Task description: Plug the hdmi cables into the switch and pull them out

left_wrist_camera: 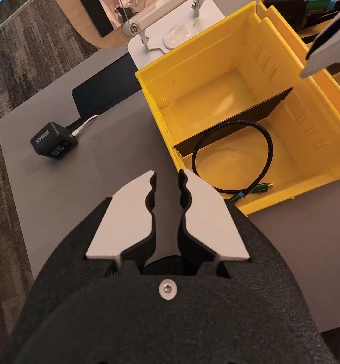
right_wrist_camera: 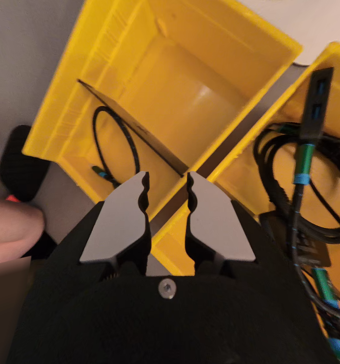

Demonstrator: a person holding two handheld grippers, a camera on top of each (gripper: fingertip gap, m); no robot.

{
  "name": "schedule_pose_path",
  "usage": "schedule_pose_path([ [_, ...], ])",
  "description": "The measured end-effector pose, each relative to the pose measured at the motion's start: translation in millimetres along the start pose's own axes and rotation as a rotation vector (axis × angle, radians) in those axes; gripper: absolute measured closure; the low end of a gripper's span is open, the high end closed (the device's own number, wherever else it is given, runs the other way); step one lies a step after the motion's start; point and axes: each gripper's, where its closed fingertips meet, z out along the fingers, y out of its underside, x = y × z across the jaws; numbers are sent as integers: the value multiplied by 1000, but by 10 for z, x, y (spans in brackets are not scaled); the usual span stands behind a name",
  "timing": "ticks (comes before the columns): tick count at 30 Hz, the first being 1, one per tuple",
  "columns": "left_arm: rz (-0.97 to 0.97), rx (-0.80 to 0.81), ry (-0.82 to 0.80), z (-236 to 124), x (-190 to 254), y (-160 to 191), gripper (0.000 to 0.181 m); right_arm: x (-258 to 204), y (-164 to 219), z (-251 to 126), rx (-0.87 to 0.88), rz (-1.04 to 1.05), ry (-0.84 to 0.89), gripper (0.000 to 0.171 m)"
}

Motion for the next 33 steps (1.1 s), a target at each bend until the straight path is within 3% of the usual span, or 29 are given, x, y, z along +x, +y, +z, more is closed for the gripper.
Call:
schedule_pose_path([
  [1, 3, 5, 2, -11, 11, -7, 160, 62, 0, 13, -20, -8, 51, 133],
  [4, 13, 20, 14, -35, 49, -36, 160, 177, 30, 71, -77, 5, 148, 132],
  [8, 21, 32, 30, -45, 87, -66, 161, 150, -15, 188, -94, 122, 145, 134],
  [14, 21, 76, 54, -113, 97, -113, 161, 24, -148, 337, -109, 166, 168, 122],
  [17, 13, 85, 61, -129, 70, -104, 161, -50, -214, 430, -109, 125, 172, 135],
  [22, -4, 87, 59, -143, 17, -77, 161, 77, -232, 661, -155, 154, 241, 136],
  [27, 1, 102, 68, -170, 27, -91, 163, 210, -176, 853, -234, 183, 278, 164],
  [33, -22, 202, 51, -327, 18, -252, 159, 120, -270, 889, -282, 238, 197, 165],
])
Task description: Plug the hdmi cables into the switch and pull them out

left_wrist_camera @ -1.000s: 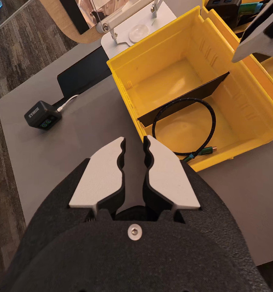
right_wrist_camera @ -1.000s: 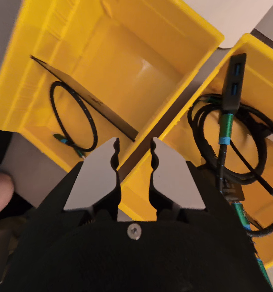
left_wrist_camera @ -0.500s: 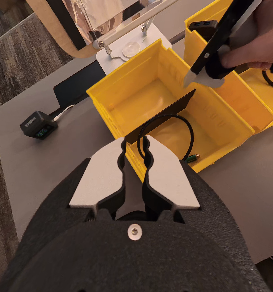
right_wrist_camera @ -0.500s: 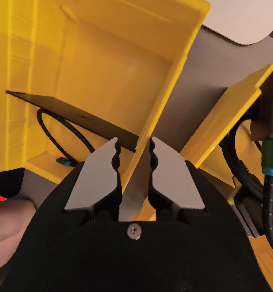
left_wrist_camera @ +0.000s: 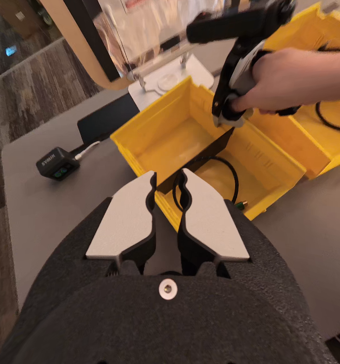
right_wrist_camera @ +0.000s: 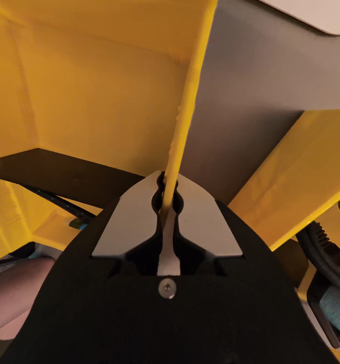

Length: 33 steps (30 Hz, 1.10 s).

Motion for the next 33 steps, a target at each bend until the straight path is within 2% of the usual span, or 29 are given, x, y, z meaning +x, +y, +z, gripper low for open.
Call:
schedule_pose_path([
  [4, -77, 298, 64, -442, 110, -424, 149, -177, -104, -215, -20, -64, 12, 162],
  [8, -112, 577, 78, -1021, 162, -654, 149, -329, -241, -662, 8, -128, 25, 162],
  [9, -107, 629, 89, -1146, 194, -674, 155, -354, -255, -802, 9, -142, 21, 162],
  [11, -99, 693, 122, -1339, 277, -679, 169, -374, -262, -1110, 19, -165, 21, 162],
  [12, -101, 711, 142, -1407, 318, -675, 170, -365, -261, -1281, 28, -169, 22, 162],
  [18, -118, 728, 222, -1526, 472, -650, 160, -44, -111, -2433, 144, -124, -20, 162],
  [20, -115, 703, 233, -1447, 501, -646, 154, 239, 36, -2769, 179, -74, -38, 163],
  [22, -105, 633, 256, -1269, 570, -631, 138, 624, 233, -3043, 210, -12, -35, 163],
  [26, -16, 379, 335, -616, 867, -518, 129, 1569, 763, -3389, 260, 145, 21, 162],
  [30, -11, 116, 472, 262, 1303, -398, 133, 2516, 1379, -3417, 269, 308, 105, 161],
  [33, -75, -70, 727, 761, 1847, -239, 136, 3104, 1848, -3239, 219, 405, 163, 160],
])
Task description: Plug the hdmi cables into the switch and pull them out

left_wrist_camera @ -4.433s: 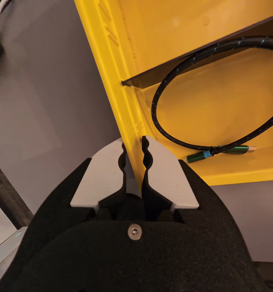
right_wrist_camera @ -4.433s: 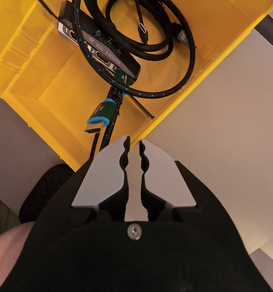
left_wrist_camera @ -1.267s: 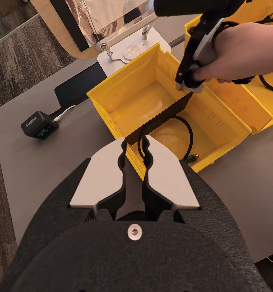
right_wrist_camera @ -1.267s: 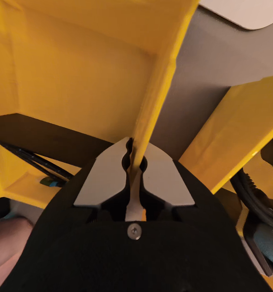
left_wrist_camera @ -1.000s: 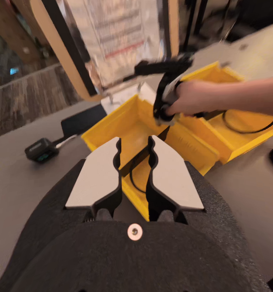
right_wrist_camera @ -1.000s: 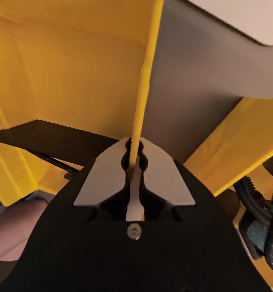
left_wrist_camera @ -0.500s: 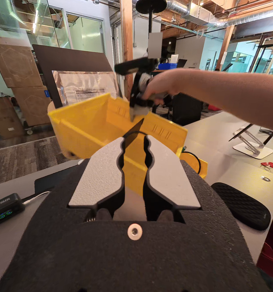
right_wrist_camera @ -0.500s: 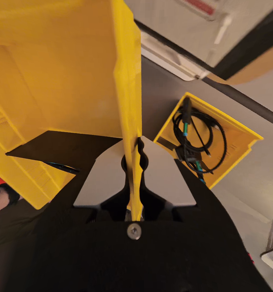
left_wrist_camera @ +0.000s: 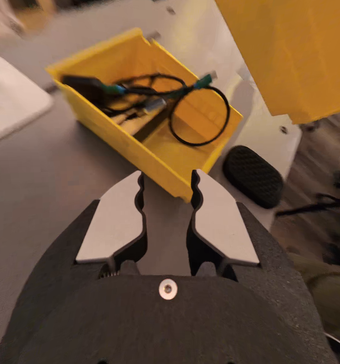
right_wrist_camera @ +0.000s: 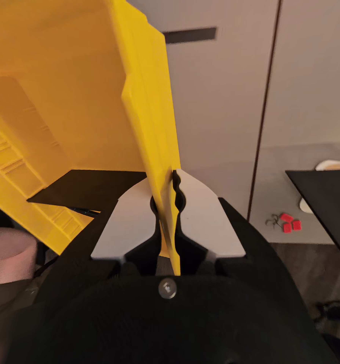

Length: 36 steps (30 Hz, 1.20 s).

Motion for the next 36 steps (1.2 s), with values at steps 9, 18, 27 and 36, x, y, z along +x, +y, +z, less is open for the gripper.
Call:
schedule_pose_path([
  [9, -187, -144, 155, 664, -62, 187, 144, 1077, 695, 1080, -121, 107, -8, 158],
  [18, -154, -544, -97, 954, -310, 347, 149, 1331, 757, 1682, -131, 168, -109, 159],
  [27, -212, -817, -191, 909, -459, 408, 169, 1281, 563, 1799, -61, 248, -161, 158],
  [36, -404, -598, -223, 234, -1348, 522, 175, 631, 599, 2361, -115, 163, -292, 153],
])
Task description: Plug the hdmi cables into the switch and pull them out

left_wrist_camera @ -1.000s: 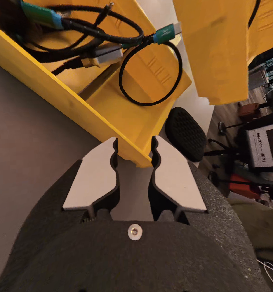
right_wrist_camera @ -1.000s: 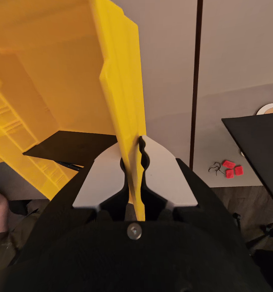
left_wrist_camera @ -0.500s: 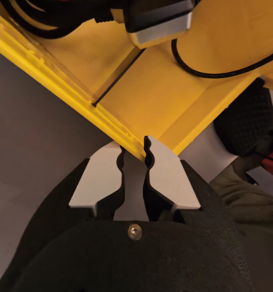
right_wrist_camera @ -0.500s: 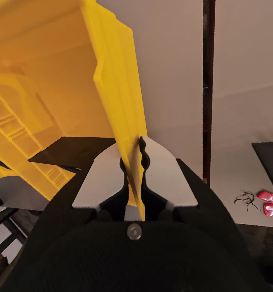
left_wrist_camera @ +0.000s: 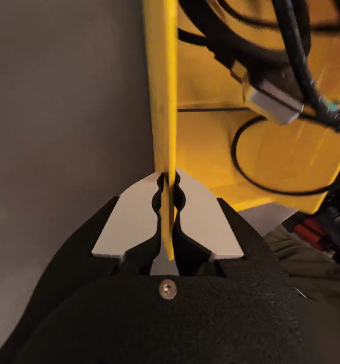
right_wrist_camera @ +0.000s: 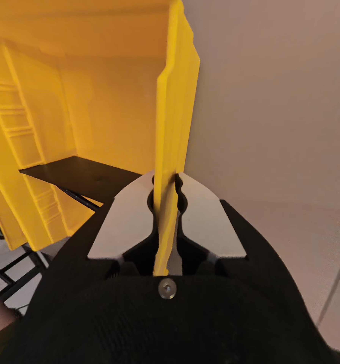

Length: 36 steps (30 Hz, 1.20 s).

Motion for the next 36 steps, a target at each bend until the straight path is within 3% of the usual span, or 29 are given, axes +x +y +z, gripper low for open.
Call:
schedule_pose_path([
  [7, -111, 168, -96, -514, -1268, 549, 172, -569, -49, 245, 15, -91, 28, 157],
  [11, -296, 297, -18, -756, -1790, 945, 170, -774, -98, 338, 19, -90, 35, 157],
  [17, -452, 429, -66, -1033, -2384, 1477, 172, -901, -237, 406, 52, -50, 61, 156],
  [23, -522, 507, -30, -1127, -2543, 1716, 169, -911, -259, 413, 63, -8, 71, 156],
  [31, -490, 486, -79, -1128, -2550, 1739, 170, -709, -201, 323, 98, 90, 79, 157],
  [36, -490, 500, -63, -1132, -2548, 1737, 171, -815, -106, 365, 57, -18, 123, 161],
])
